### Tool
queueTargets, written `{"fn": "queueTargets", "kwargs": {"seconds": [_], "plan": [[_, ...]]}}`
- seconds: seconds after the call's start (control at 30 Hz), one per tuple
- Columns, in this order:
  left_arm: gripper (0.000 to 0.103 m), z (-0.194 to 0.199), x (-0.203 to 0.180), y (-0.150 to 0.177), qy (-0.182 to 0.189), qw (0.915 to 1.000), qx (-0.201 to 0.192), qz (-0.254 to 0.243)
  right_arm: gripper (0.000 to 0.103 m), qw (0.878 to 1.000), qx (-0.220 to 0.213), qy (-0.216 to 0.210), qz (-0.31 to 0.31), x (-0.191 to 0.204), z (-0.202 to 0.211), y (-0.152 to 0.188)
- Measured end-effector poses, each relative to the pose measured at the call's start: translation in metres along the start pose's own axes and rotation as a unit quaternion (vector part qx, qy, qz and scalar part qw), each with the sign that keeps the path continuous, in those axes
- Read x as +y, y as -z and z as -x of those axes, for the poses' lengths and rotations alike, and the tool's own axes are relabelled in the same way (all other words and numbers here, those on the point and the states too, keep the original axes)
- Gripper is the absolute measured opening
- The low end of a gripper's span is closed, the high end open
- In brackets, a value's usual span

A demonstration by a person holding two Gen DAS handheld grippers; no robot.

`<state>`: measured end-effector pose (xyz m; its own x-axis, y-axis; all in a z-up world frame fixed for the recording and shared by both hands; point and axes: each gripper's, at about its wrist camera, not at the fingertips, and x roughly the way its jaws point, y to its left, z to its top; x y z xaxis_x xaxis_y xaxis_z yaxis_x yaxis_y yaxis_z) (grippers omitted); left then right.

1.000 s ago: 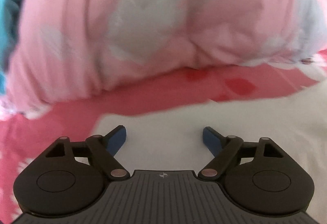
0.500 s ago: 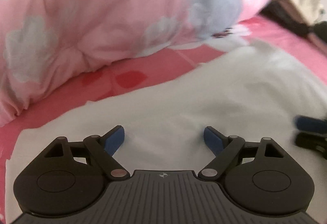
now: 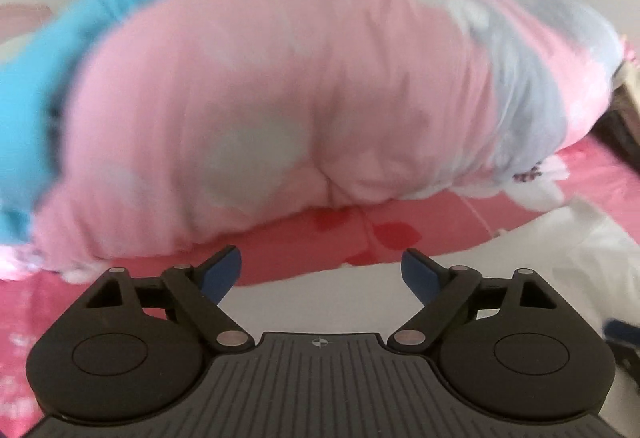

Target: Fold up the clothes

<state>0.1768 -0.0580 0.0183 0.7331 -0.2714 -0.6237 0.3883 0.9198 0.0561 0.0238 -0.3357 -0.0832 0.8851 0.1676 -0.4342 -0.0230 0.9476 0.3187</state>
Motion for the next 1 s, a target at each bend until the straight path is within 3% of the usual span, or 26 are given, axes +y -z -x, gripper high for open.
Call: {"fn": "queueTargets", "kwargs": {"seconds": [0.13, 0.3, 0.57, 0.73, 0.83, 0.9, 1.0], "plan": [[0.094, 0.049, 0.009, 0.016, 0.016, 0.9997, -0.016, -0.003, 0.043, 1.0, 0.016, 0.009, 0.019, 0.011, 0.002, -0.008], [0.094, 0.052, 0.001, 0.076, 0.047, 0.998, -0.017, 0.039, 0.043, 0.998, 0.029, 0.003, 0.054, 0.037, -0.004, -0.034], [0.094, 0.056, -0.005, 0.125, 0.03, 0.9975, -0.036, 0.052, 0.035, 0.985, 0.15, 0.049, 0.075, 0.042, -0.088, -0.063], [0.093, 0.06, 0.016, 0.129, 0.038, 0.9964, -0.033, 0.069, 0.033, 0.985, 0.128, 0.113, 0.04, 0.017, -0.119, -0.094], [0.092, 0.079, 0.04, 0.115, 0.019, 0.9955, -0.059, 0.072, 0.034, 0.984, 0.107, 0.141, -0.012, -0.004, -0.12, -0.115], [0.092, 0.104, 0.063, 0.098, -0.013, 0.9946, -0.083, 0.061, 0.034, 0.987, 0.09, 0.123, -0.057, -0.016, -0.102, -0.125], [0.092, 0.146, 0.101, 0.072, -0.069, 0.9904, -0.114, 0.038, 0.034, 0.991, 0.054, 0.11, -0.059, -0.017, -0.059, -0.132]]}}
